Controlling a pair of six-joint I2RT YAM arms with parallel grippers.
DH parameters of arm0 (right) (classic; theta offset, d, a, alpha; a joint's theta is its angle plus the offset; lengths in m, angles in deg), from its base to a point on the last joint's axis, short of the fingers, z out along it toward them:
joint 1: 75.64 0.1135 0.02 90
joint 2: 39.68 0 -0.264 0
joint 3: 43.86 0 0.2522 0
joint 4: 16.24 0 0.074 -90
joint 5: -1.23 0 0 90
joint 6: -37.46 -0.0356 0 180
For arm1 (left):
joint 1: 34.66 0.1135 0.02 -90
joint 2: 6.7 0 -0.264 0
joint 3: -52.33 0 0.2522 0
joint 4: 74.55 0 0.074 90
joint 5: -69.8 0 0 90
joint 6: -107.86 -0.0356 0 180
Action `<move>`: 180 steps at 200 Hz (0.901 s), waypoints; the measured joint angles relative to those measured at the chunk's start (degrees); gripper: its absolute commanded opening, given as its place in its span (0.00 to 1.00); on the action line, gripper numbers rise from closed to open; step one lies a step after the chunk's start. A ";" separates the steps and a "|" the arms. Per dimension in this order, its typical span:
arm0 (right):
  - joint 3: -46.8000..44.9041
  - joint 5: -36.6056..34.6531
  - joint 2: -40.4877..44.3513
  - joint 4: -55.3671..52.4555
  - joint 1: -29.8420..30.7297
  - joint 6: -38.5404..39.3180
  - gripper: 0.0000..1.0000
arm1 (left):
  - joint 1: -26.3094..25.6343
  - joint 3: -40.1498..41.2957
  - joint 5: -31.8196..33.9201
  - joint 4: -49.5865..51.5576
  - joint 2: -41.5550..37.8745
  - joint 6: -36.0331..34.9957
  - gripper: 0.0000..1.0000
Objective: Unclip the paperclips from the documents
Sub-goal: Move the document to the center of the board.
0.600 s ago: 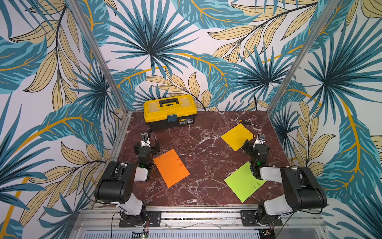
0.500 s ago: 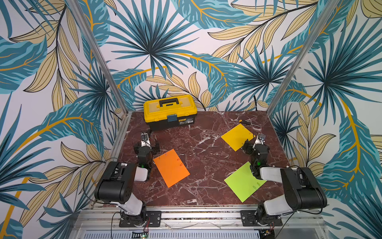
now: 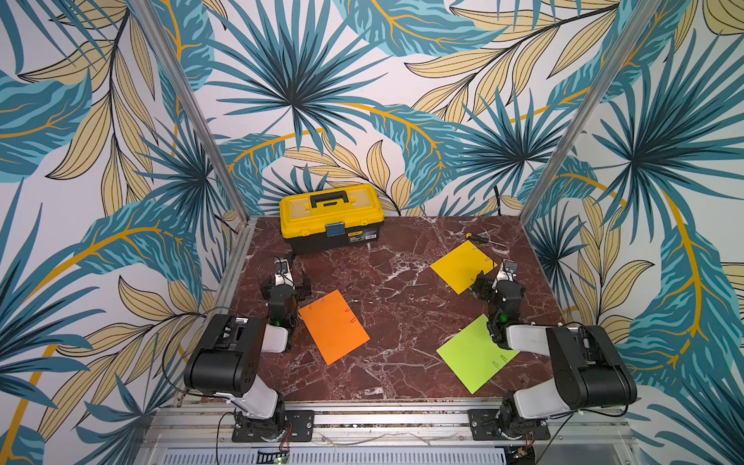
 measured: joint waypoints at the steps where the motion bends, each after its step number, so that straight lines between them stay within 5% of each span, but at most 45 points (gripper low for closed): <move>1: 0.00 0.00 0.00 0.00 0.00 0.00 1.00 | 0.00 0.00 0.00 0.00 0.00 0.00 1.00; 103: -0.46 2.12 1.14 -0.87 -0.09 1.40 0.99 | 0.81 0.02 -2.10 1.14 -0.87 -0.42 1.00; 158: 21.18 4.68 10.43 -33.83 0.70 -0.59 0.99 | -3.82 -5.07 -2.32 15.69 -13.86 -3.91 1.00; 180: 30.62 8.74 7.08 -45.53 0.90 -2.08 0.86 | -5.51 -9.66 -3.15 23.47 -16.96 -2.54 1.00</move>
